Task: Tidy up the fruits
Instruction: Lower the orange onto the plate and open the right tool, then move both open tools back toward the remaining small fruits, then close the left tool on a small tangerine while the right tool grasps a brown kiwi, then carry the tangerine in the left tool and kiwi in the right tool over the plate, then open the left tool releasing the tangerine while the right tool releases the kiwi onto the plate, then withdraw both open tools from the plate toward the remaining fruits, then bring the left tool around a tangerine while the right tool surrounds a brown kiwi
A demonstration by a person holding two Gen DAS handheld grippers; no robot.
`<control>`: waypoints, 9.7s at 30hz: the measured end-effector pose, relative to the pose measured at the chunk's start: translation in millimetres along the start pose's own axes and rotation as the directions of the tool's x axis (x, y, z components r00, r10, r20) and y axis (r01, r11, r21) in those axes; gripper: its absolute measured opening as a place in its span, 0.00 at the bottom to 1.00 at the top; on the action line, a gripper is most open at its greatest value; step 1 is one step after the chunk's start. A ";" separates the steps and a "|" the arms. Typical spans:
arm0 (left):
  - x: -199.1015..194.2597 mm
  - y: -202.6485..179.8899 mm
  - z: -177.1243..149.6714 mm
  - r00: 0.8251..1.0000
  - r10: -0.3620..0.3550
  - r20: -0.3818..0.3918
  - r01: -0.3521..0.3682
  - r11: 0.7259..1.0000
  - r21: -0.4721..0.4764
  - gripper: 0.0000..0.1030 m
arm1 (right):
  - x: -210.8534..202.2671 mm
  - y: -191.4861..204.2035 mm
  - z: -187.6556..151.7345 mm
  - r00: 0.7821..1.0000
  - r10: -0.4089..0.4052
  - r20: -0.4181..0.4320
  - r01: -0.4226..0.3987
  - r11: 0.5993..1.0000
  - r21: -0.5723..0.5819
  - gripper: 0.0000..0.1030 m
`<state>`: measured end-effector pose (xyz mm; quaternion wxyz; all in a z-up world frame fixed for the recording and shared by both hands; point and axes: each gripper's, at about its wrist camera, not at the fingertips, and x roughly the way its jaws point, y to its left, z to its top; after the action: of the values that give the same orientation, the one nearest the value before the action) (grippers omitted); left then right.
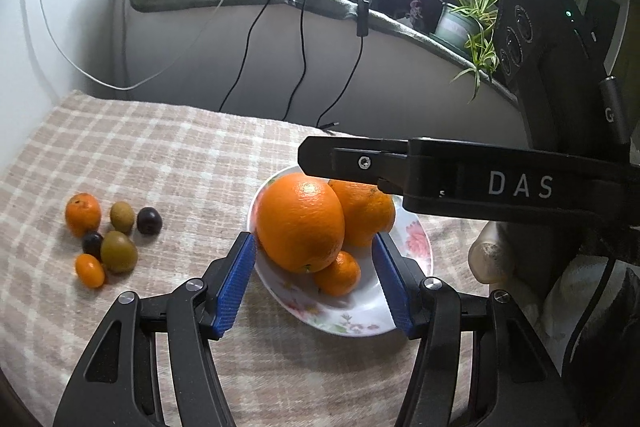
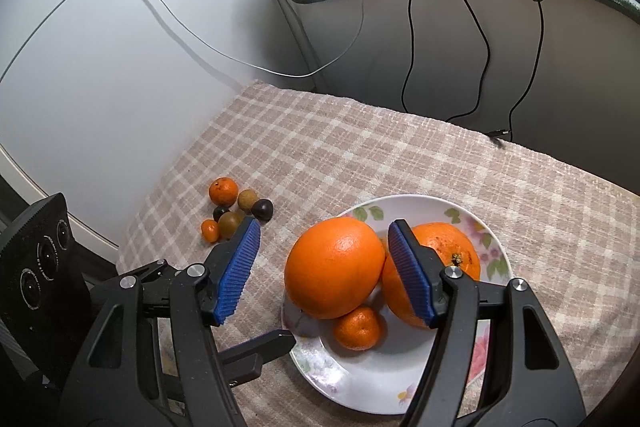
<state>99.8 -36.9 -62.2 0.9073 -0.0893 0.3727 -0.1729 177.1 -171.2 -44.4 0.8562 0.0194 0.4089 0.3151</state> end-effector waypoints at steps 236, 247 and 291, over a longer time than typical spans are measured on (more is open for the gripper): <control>1.5 -51.9 -23.2 0.999 0.014 -0.032 -0.010 0.991 0.137 0.74 | -67.0 -35.9 -81.6 0.977 -0.171 0.130 0.173 0.985 -0.001 0.72; -10.4 -26.9 -17.8 0.999 0.035 -0.001 -0.035 0.994 0.106 0.74 | -58.1 -14.3 -67.5 0.980 -0.155 0.126 0.164 0.985 -0.057 0.72; -5.9 156.5 6.0 0.985 0.158 -0.069 -0.165 0.979 -0.117 0.47 | 108.0 81.0 32.5 0.970 0.095 -0.223 -0.109 0.993 -0.049 0.53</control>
<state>138.8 110.2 -99.6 0.8998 -0.1089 0.4153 -0.0779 208.3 -39.1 -73.6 0.7886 -0.0206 0.4899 0.3712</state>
